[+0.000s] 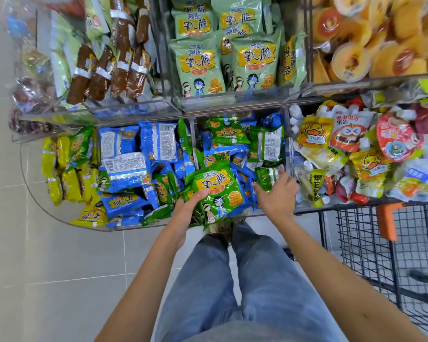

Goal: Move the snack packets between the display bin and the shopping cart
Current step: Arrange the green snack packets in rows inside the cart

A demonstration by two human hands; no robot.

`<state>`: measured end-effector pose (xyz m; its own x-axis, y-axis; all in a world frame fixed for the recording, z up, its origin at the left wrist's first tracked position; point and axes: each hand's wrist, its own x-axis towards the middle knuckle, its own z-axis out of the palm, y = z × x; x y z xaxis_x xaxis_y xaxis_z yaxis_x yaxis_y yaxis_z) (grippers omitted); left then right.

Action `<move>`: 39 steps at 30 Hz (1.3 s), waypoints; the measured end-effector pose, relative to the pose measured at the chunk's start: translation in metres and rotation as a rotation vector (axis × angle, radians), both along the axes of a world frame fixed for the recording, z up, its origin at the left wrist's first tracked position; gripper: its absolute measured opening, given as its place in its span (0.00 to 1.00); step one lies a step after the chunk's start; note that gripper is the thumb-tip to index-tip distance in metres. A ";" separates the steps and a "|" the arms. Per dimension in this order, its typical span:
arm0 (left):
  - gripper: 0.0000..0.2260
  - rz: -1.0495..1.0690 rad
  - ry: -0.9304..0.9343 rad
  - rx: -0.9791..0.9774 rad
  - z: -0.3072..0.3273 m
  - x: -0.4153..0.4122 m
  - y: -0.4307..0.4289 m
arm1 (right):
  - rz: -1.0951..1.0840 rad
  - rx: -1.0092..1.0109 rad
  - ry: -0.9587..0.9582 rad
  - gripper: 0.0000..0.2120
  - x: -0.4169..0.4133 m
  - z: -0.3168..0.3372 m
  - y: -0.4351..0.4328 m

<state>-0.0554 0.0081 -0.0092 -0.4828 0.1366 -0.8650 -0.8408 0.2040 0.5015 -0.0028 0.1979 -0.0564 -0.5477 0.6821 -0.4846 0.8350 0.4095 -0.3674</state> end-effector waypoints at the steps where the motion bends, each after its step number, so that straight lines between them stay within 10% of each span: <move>1: 0.70 0.002 0.007 -0.012 0.000 0.000 -0.001 | 0.107 0.072 -0.107 0.36 0.004 -0.007 0.000; 6: 0.72 -0.004 0.012 -0.042 -0.002 0.002 -0.008 | 0.190 0.170 -0.154 0.34 0.008 -0.026 -0.005; 19: 0.41 0.093 0.117 -0.159 -0.007 0.008 -0.011 | -0.270 -0.300 0.671 0.12 0.030 0.047 0.008; 23: 0.50 0.064 0.086 -0.141 -0.001 0.008 -0.007 | -0.366 -0.829 0.586 0.17 0.019 0.063 -0.009; 28: 0.58 0.096 0.070 -0.052 0.015 0.008 0.000 | -0.168 -0.824 0.592 0.17 0.003 0.060 -0.031; 33: 0.30 0.077 0.127 0.164 0.034 0.005 0.010 | -0.061 -0.848 0.535 0.12 -0.003 0.059 -0.045; 39: 0.60 0.106 0.135 0.140 0.031 0.000 0.012 | -0.023 -0.866 0.520 0.22 -0.005 0.059 -0.036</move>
<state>-0.0555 0.0203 0.0222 -0.6107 0.1933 -0.7679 -0.7774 0.0381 0.6279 -0.0075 0.1618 0.0027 -0.8232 0.2216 -0.5226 0.4907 -0.1850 -0.8514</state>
